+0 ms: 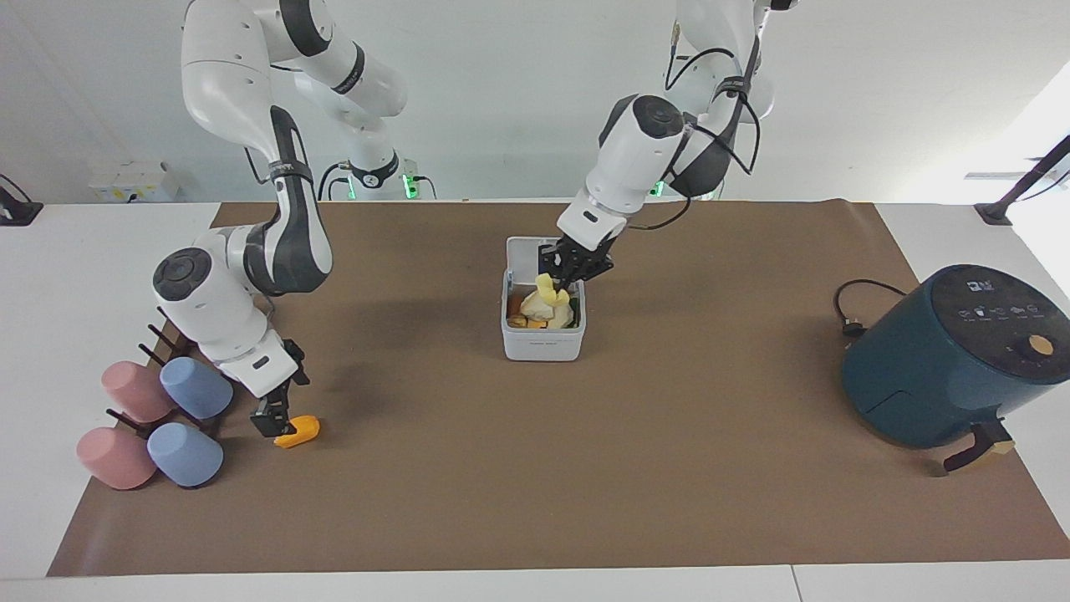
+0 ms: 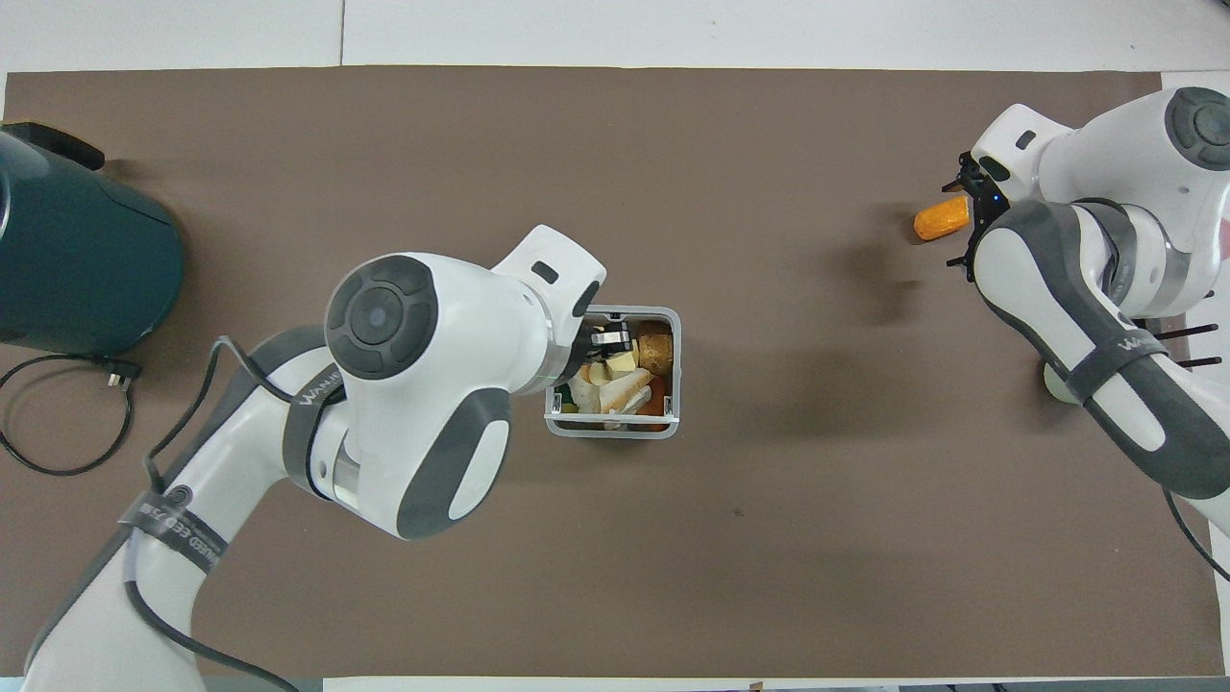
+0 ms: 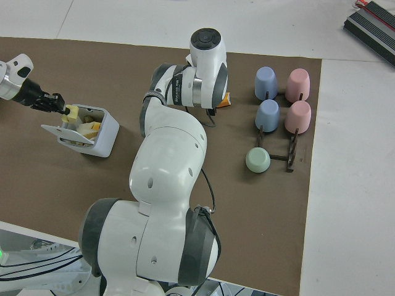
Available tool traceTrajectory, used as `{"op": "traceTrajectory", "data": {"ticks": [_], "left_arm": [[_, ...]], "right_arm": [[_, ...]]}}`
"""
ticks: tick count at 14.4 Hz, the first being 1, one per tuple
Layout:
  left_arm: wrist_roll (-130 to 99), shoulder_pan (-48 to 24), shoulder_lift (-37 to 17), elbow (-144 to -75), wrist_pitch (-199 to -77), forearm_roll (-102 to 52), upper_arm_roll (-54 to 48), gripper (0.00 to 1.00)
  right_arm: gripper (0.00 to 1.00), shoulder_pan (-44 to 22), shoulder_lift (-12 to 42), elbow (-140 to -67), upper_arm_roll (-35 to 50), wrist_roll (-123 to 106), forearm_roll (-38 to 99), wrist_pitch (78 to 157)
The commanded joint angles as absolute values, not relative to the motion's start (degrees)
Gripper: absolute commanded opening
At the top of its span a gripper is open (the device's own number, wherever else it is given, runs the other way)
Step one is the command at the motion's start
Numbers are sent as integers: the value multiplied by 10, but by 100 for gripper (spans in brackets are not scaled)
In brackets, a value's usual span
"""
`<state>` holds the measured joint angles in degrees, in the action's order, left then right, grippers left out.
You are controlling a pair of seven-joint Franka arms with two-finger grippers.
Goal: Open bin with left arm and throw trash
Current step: 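Drop the yellow piece in the bin while the right gripper reaches the orange piece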
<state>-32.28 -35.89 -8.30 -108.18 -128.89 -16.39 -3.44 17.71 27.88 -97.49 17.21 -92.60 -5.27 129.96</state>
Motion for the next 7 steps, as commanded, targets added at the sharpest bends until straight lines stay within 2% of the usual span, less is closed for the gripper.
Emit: {"op": "traceTrajectory", "data": {"ticks": [1, 2, 3, 4, 7], "left_arm": [[-321, -368, -86, -1095, -1313, -178, -24, 0], [-323, -368, -86, -1095, -1314, -178, -24, 32], [-321, -368, -86, -1096, -1319, -178, -24, 94], [-321, -368, -86, -1095, -1318, -178, -23, 100], [-318, -366, -82, -1095, -1305, -178, -22, 100]], "right_arm": [[100, 172, 290, -969, 180, -953, -60, 1320], [100, 172, 297, -969, 180, -970, -61, 1342], [100, 171, 298, -970, 180, -981, -62, 1357], [100, 171, 300, -972, 180, -984, -62, 1356], [100, 179, 316, -976, 180, -1015, -62, 1370]]}}
